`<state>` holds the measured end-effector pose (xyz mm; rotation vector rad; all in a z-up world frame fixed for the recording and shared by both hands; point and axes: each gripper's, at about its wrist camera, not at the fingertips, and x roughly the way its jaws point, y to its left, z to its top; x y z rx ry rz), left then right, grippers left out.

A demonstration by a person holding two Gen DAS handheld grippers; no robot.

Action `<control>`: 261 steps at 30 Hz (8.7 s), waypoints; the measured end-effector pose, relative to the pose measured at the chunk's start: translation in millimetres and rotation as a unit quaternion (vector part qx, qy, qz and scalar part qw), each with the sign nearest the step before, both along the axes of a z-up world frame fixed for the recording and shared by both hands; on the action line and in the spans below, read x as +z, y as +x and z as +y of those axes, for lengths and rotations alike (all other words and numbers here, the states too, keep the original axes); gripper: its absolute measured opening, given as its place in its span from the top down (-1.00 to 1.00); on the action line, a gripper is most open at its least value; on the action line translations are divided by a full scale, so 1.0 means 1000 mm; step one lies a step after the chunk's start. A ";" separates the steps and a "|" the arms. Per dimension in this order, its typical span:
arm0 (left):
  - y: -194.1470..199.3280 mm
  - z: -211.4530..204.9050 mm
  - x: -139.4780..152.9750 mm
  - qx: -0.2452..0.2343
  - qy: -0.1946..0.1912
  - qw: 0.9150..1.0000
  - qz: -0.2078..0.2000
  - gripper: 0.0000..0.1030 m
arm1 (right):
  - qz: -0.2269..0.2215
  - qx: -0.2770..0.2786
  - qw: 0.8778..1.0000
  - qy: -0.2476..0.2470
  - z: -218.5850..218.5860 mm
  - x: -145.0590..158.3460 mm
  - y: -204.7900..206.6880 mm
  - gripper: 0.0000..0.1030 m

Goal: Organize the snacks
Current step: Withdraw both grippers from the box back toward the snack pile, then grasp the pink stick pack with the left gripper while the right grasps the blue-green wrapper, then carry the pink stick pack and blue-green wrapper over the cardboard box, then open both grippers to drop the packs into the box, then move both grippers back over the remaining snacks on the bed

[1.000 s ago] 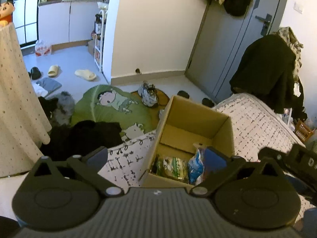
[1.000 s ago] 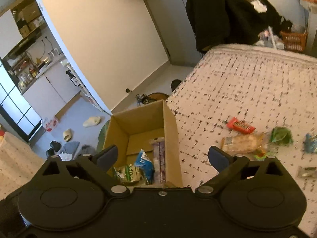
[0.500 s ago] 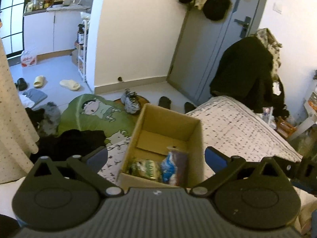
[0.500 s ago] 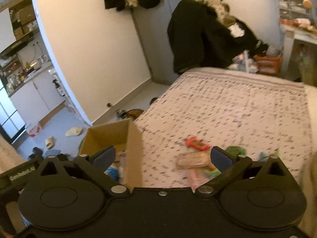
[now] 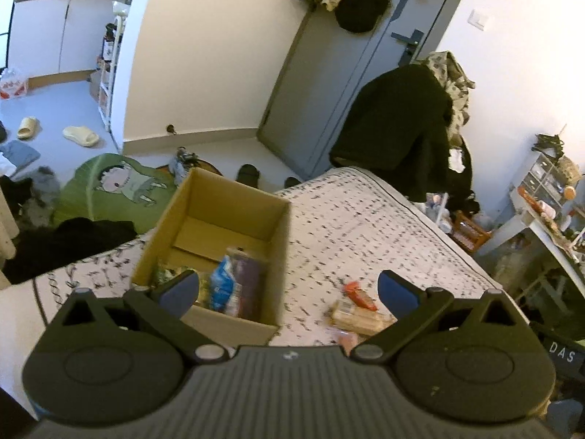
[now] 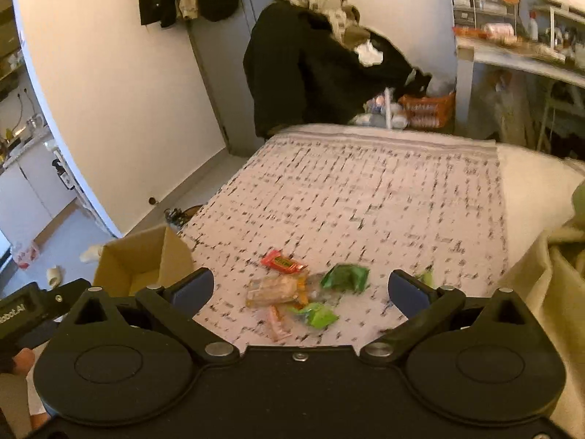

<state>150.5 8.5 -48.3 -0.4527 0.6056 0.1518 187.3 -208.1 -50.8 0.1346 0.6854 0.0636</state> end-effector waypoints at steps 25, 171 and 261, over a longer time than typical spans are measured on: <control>0.058 -0.082 -0.073 -0.055 0.005 0.996 0.067 -0.99 | 0.082 -0.114 0.990 0.036 -0.095 -0.066 0.053 -0.99; 0.077 0.132 -0.048 0.085 0.015 0.995 0.052 0.22 | -0.009 0.148 0.985 0.085 0.189 -0.056 0.098 -0.37; 0.085 -0.077 -0.058 -0.050 -0.081 0.993 0.074 -0.93 | 0.126 -0.067 0.978 0.151 -0.073 -0.068 0.097 -0.46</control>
